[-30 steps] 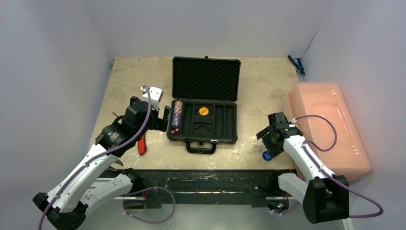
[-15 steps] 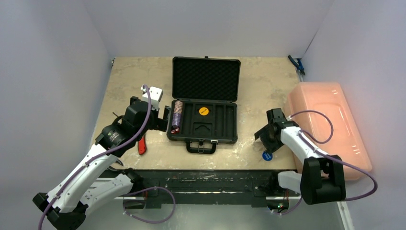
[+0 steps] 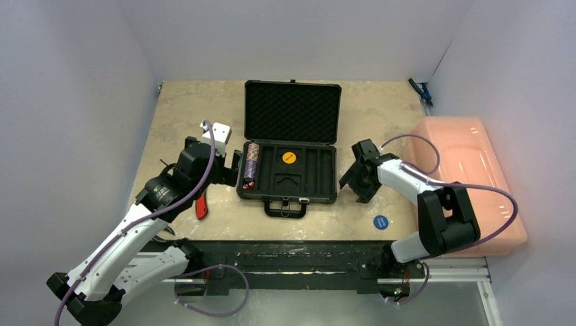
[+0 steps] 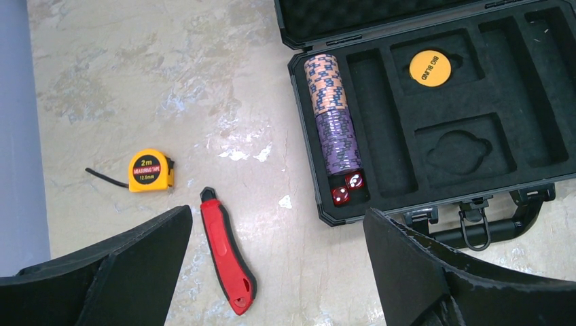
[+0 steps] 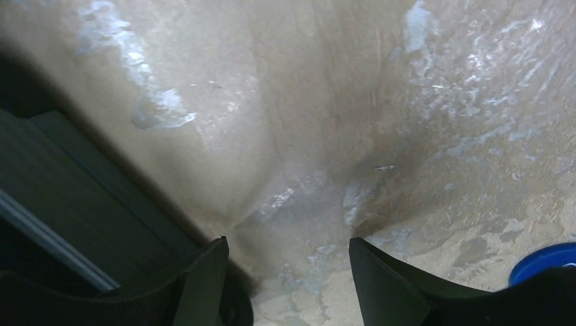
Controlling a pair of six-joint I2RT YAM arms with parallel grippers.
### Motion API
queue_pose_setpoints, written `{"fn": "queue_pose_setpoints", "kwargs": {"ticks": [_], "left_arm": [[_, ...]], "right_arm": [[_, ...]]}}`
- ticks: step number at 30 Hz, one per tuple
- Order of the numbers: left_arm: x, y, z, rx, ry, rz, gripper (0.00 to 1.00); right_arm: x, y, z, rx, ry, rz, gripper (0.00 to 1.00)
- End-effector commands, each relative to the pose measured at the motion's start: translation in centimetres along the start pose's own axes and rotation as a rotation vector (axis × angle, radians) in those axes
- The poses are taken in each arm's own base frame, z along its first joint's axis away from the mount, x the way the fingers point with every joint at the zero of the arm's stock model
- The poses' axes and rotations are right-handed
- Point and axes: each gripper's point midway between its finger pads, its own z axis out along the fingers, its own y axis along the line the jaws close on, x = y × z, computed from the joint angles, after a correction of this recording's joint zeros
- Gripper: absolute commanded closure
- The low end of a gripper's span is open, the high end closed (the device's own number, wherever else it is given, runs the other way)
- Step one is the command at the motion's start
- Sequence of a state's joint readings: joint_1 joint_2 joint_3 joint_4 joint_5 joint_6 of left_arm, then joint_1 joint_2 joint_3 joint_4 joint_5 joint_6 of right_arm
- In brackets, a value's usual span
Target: Pack up texas hold em set
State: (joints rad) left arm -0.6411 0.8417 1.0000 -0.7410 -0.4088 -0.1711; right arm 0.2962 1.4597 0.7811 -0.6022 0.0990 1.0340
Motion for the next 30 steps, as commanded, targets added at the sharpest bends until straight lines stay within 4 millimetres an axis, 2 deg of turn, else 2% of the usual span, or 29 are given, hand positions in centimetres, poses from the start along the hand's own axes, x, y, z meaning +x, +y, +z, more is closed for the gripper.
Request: {"fn": "queue_pose_setpoints", "kwargs": {"ticks": [1,7,10,13,18,23,26,30], "left_arm": [[-0.9,0.4,0.1,-0.018,-0.036,0.0,0.02],[-1.0,-0.5,-0.1,0.037,-0.041,0.001,0.02],[-1.2,-2.4,0.0,0.141,-0.047,0.002,0.02],[-1.5,-4.8,-0.1,0.267,-0.038,-0.014,0.04],[-2.7,-9.0,-0.3,0.451,-0.03,-0.089,0.07],[-2.3,-13.7,1.3,0.504,0.009,-0.026,0.07],[-1.6,-17.5,2.4,0.553,0.044,0.059,0.09],[-1.2,-21.8,4.0,0.635,0.07,0.084,0.11]], "right_arm": [[-2.0,3.2,-2.2,-0.08,-0.07,-0.062,0.3],[-4.0,5.0,-5.7,-0.105,-0.157,-0.138,0.27],[-5.5,6.4,-7.9,-0.134,-0.208,-0.181,0.24],[-7.8,8.4,-11.1,-0.178,-0.291,-0.215,0.18],[-12.1,12.4,-18.5,-0.293,-0.45,-0.216,0.06],[-14.5,16.1,-26.4,-0.482,-0.574,-0.246,0.01],[-15.5,16.7,-31.1,-0.573,-0.665,-0.247,0.01],[-16.5,16.0,-36.7,-0.652,-0.787,-0.242,0.01]]}}
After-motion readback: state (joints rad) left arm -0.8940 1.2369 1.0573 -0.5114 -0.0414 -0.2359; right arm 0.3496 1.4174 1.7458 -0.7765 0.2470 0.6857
